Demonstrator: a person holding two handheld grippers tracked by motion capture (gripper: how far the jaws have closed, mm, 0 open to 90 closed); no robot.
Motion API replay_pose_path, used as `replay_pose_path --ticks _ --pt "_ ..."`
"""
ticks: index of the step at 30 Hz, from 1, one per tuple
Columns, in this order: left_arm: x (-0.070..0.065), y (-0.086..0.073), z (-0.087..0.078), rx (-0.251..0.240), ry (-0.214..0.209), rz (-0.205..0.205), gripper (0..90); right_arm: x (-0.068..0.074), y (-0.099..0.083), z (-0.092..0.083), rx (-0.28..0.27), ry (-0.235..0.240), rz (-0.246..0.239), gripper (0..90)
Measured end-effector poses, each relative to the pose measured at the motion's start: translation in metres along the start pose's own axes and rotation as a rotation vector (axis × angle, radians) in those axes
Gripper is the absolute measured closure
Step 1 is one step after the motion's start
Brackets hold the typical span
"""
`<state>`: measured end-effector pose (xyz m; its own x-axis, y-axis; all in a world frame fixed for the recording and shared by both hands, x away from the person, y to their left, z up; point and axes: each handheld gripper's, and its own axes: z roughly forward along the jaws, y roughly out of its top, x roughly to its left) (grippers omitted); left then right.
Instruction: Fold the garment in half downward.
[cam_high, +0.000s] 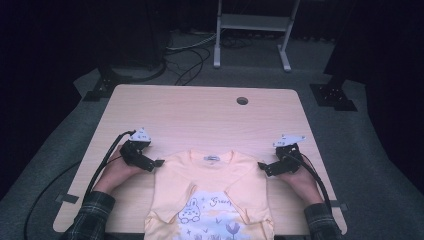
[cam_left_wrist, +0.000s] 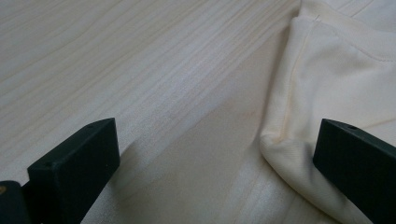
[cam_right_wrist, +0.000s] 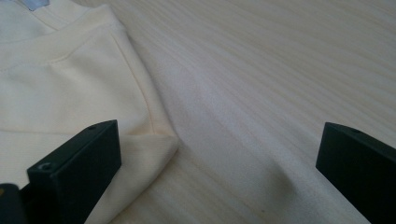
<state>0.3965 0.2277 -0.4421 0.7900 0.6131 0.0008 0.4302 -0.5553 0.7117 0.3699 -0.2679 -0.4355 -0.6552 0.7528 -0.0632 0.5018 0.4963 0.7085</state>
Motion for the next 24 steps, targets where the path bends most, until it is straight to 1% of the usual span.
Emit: replay_pose_path --ticks 6,10,13,18,22,24 --pt "-0.0002 -0.0004 -0.0004 0.0 0.001 0.002 0.0 0.0004 -0.0015 0.0036 0.017 0.01 0.008 0.0" --pt "-0.0005 -0.0003 -0.0006 0.003 0.003 0.0 0.1 0.0015 -0.0017 0.0048 0.018 0.016 -0.001 0.7" --pt "-0.0007 -0.0002 -0.0007 0.005 0.003 0.003 0.1 0.0025 -0.0015 0.0041 0.016 0.029 0.0 4.4" --pt "-0.0009 0.0 -0.0012 0.011 0.002 0.003 0.2 0.003 -0.0018 0.0033 0.017 0.033 0.002 6.3" --pt "-0.0011 0.0 -0.0014 0.012 0.002 0.001 0.2 0.0036 -0.0015 0.0023 0.013 0.051 -0.007 12.3" --pt "-0.0013 0.0001 -0.0018 0.011 -0.003 0.005 0.7 0.0044 -0.0014 0.0017 0.012 0.061 -0.002 16.4"
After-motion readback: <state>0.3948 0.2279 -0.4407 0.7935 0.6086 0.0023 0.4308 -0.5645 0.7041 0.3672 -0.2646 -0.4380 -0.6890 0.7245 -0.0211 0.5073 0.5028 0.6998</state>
